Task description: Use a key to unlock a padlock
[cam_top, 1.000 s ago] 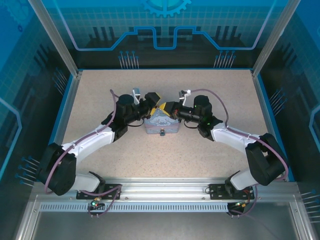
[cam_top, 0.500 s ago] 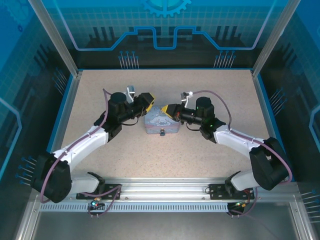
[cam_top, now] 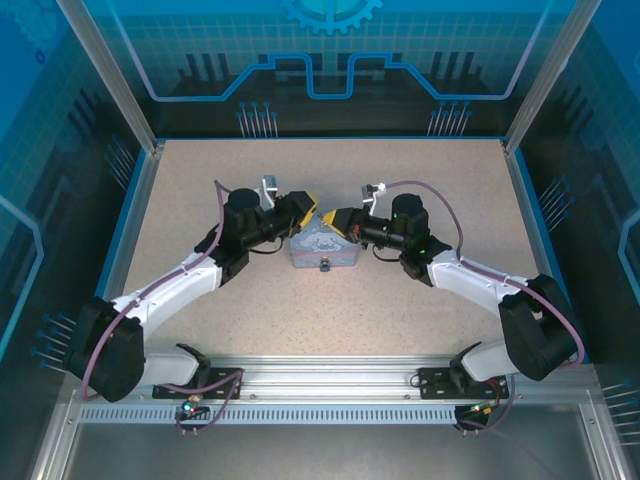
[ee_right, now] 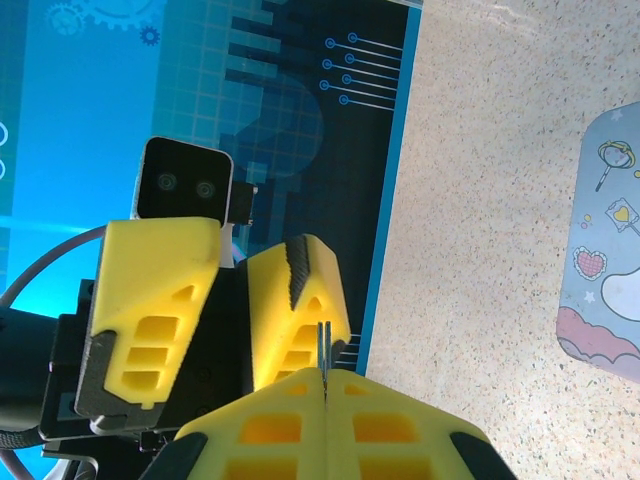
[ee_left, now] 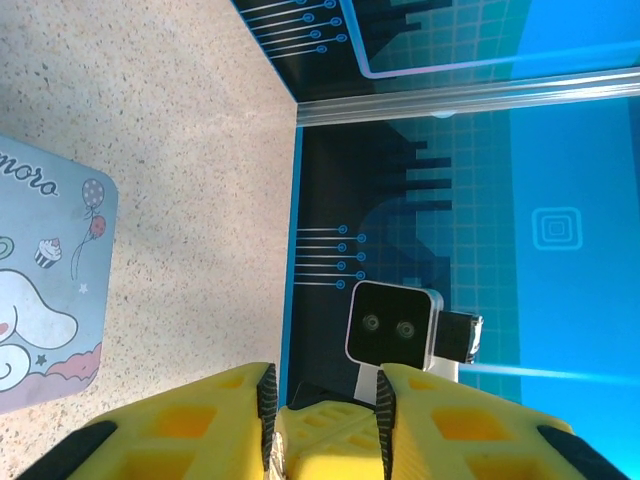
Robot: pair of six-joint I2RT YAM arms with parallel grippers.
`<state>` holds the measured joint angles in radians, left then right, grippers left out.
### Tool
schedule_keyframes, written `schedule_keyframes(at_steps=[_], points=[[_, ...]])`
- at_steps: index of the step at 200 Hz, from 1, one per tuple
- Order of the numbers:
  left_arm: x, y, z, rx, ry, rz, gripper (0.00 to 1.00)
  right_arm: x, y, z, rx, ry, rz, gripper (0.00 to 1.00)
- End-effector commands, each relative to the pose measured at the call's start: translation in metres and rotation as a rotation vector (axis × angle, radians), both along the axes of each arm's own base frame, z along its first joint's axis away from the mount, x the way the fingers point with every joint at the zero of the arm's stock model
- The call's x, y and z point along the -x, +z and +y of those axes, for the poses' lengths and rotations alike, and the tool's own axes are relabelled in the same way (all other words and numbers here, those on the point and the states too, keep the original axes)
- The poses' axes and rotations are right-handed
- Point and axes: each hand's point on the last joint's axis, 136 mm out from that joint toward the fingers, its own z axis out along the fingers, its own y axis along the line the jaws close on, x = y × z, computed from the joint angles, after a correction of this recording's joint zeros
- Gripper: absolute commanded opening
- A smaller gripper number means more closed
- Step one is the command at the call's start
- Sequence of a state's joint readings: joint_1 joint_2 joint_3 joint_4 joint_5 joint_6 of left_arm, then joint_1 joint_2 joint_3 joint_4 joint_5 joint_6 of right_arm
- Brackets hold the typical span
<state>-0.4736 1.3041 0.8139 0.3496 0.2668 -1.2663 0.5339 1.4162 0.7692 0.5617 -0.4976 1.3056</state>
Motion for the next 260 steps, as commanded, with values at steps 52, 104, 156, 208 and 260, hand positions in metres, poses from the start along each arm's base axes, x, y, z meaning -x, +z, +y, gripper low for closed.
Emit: schedule_keyframes(at_steps=[52,104,156,208,260], points=[[0.003,-0.007,-0.010,0.026,-0.025,0.011,0.24,-0.007,0.005,-0.001,-0.021,-0.013,-0.012,0.00],[0.004,-0.006,-0.008,0.025,-0.015,0.009,0.15,-0.007,0.002,-0.003,-0.021,-0.021,-0.003,0.00],[0.007,-0.008,-0.009,0.029,-0.014,0.019,0.16,-0.009,0.000,-0.005,-0.021,-0.033,0.005,0.00],[0.010,-0.015,-0.010,0.033,-0.014,0.035,0.26,-0.010,-0.001,-0.007,-0.025,-0.043,0.006,0.00],[0.009,-0.020,-0.010,0.022,-0.012,0.044,0.31,-0.011,-0.003,-0.008,-0.027,-0.044,0.010,0.00]])
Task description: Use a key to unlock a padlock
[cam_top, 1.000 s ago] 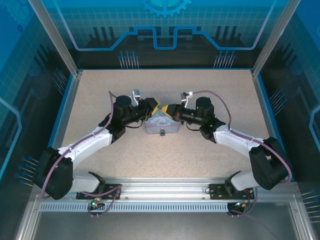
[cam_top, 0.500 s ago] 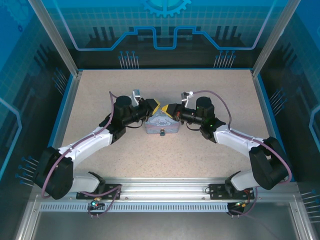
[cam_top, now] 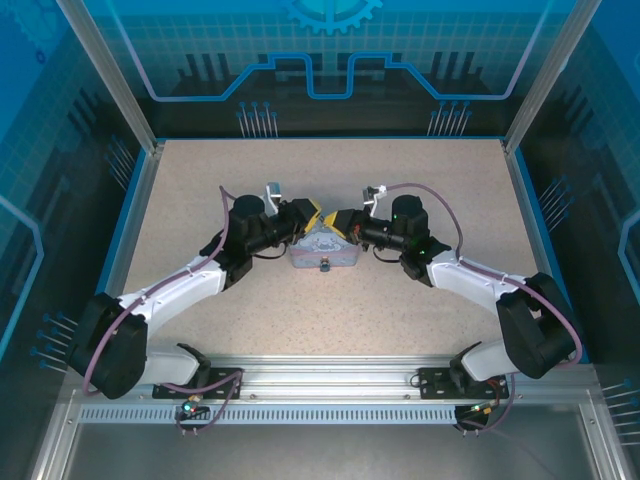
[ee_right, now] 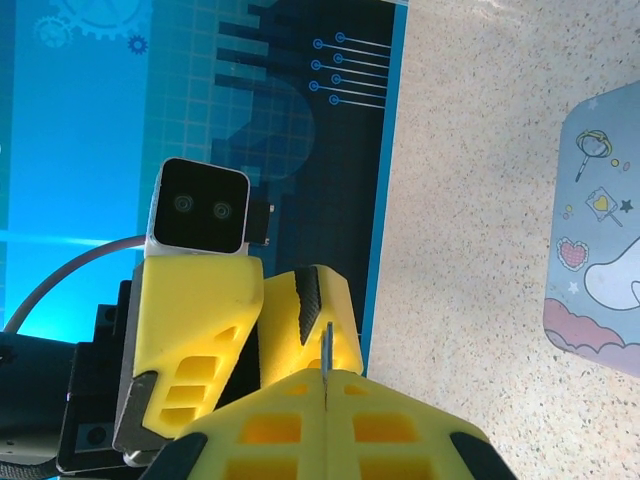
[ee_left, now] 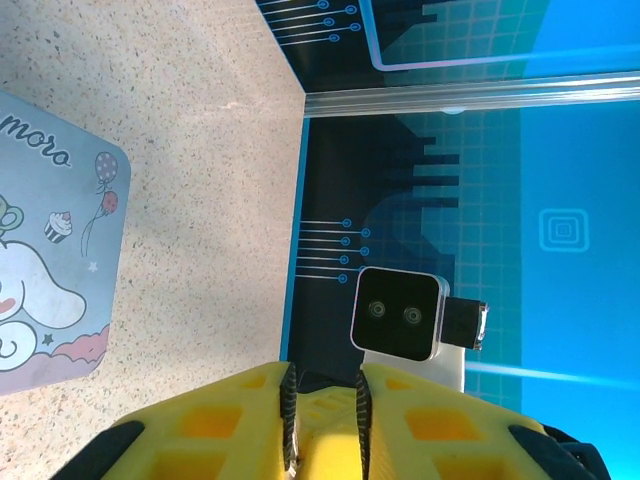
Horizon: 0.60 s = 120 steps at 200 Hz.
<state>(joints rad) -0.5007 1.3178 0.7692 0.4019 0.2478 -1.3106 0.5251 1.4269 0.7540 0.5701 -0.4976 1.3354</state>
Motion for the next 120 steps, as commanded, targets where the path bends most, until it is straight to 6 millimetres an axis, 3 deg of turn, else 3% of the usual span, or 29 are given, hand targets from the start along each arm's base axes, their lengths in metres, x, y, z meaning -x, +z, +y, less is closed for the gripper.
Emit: schedule_keyframes(at_steps=[1,22,37,65,86,120], points=[[0.0044,-0.0055,-0.0036,0.000,-0.013,0.010,0.31,-0.0086,0.0070,-0.0052,-0.023,-0.031,-0.032,0.00],[0.0039,-0.0077,-0.0032,-0.004,-0.010,0.015,0.39,-0.0078,0.0076,-0.0062,-0.024,-0.031,-0.035,0.00],[0.0038,-0.0088,-0.0029,-0.007,-0.008,0.020,0.51,-0.0067,0.0087,-0.0068,-0.025,-0.031,-0.037,0.00],[0.0034,-0.0097,-0.0027,-0.010,-0.006,0.021,0.55,-0.0051,0.0105,-0.0086,-0.025,-0.034,-0.040,0.00],[0.0020,-0.0070,-0.0036,-0.002,-0.005,0.015,0.52,-0.0062,0.0114,-0.0076,-0.026,-0.033,-0.041,0.00],[0.0001,-0.0031,-0.0046,0.010,-0.004,0.007,0.37,-0.0088,0.0082,-0.0064,-0.025,-0.034,-0.033,0.00]])
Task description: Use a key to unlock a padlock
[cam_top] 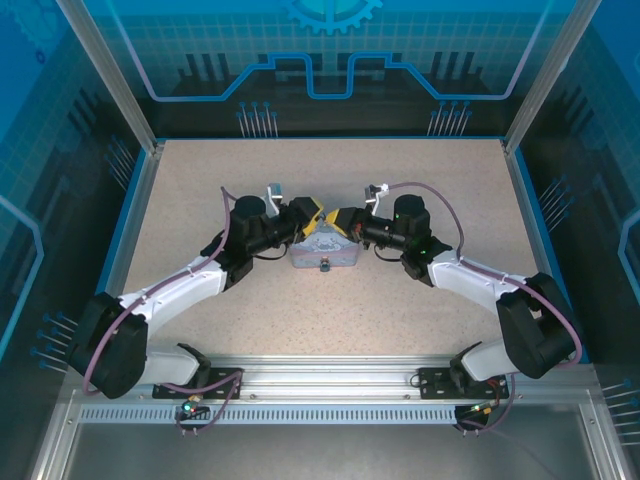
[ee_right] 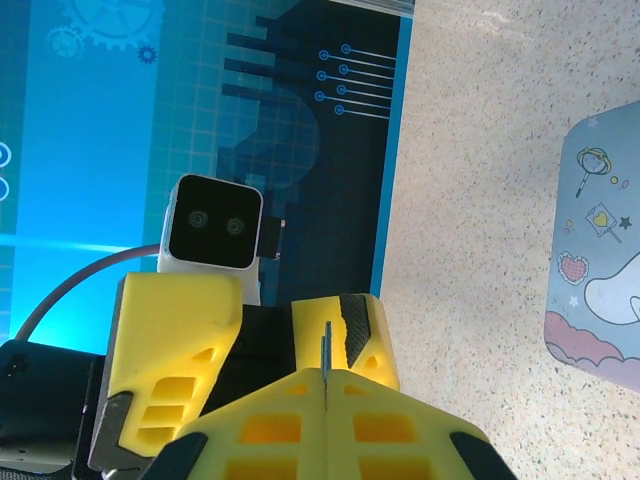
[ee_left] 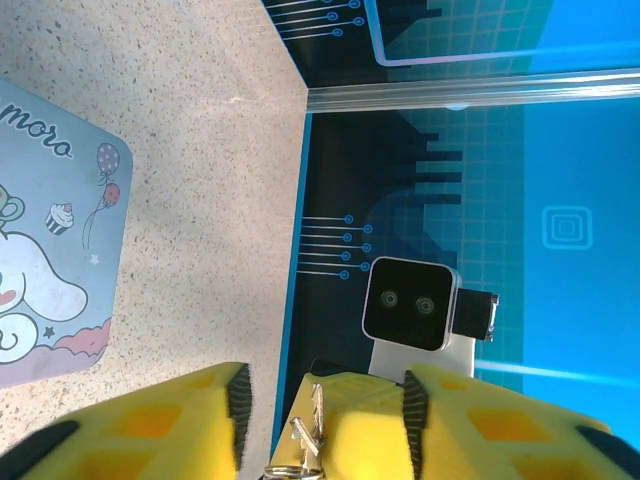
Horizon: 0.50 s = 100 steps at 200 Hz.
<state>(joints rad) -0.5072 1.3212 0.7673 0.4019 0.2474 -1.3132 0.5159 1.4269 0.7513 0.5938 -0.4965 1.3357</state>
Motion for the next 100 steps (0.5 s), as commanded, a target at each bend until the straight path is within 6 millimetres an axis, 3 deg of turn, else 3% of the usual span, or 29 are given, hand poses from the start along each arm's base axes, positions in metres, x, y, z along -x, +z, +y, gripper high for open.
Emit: schedule_keyframes(at_steps=[1,100], points=[[-0.0013,-0.0006,-0.0024,0.011,0.001,0.000,0.36,-0.0056,0.0047,-0.0035,-0.015,-0.023,-0.015,0.00],[-0.0006,-0.0007,-0.0037,0.015,-0.002,0.000,0.05,-0.0078,0.0004,-0.0024,-0.016,-0.027,-0.004,0.00]])
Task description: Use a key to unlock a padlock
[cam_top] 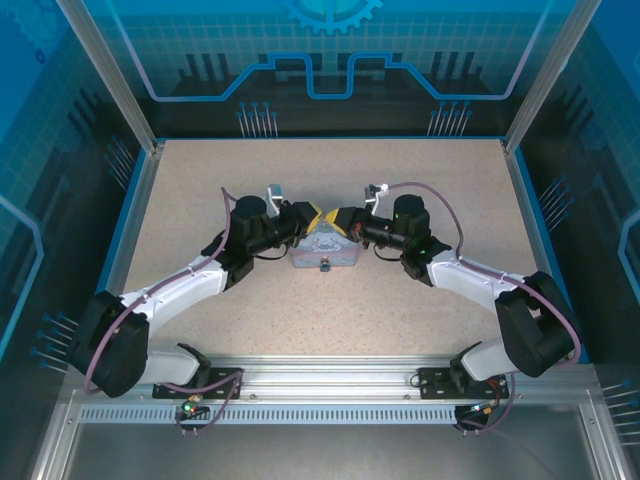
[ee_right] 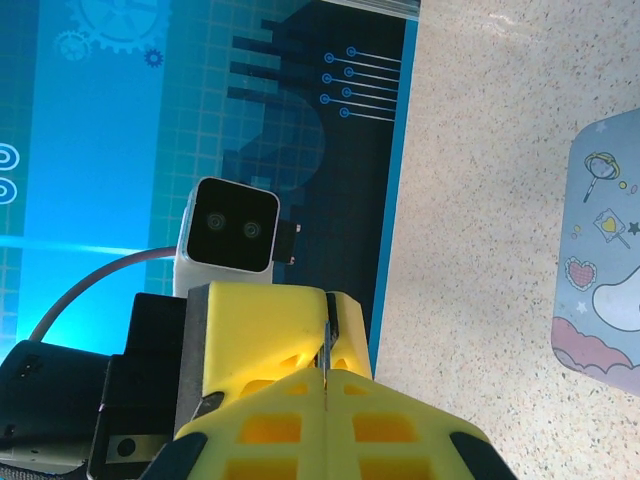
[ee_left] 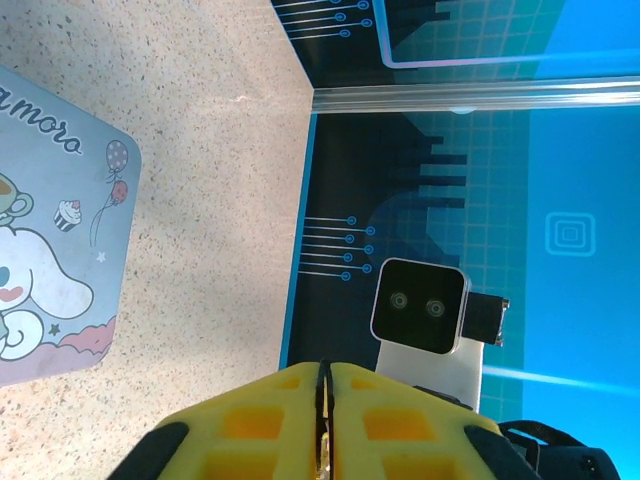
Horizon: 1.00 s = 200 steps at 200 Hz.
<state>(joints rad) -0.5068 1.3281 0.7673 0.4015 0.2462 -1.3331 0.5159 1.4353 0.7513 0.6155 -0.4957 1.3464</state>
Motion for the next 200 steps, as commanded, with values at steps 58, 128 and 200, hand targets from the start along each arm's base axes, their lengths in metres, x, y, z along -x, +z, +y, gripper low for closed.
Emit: schedule_keyframes(at_steps=[58,128,200], points=[[-0.001,0.006,-0.004,-0.001,-0.004,-0.036,0.00,-0.009,-0.006,-0.019,0.005,-0.088,0.022,0.49],[0.000,0.012,-0.003,-0.090,-0.035,-0.113,0.00,0.013,0.004,-0.064,0.153,-0.177,-0.040,0.75],[-0.009,0.014,0.000,-0.061,0.050,-0.100,0.00,-0.004,0.029,-0.037,0.064,-0.177,-0.095,0.44]])
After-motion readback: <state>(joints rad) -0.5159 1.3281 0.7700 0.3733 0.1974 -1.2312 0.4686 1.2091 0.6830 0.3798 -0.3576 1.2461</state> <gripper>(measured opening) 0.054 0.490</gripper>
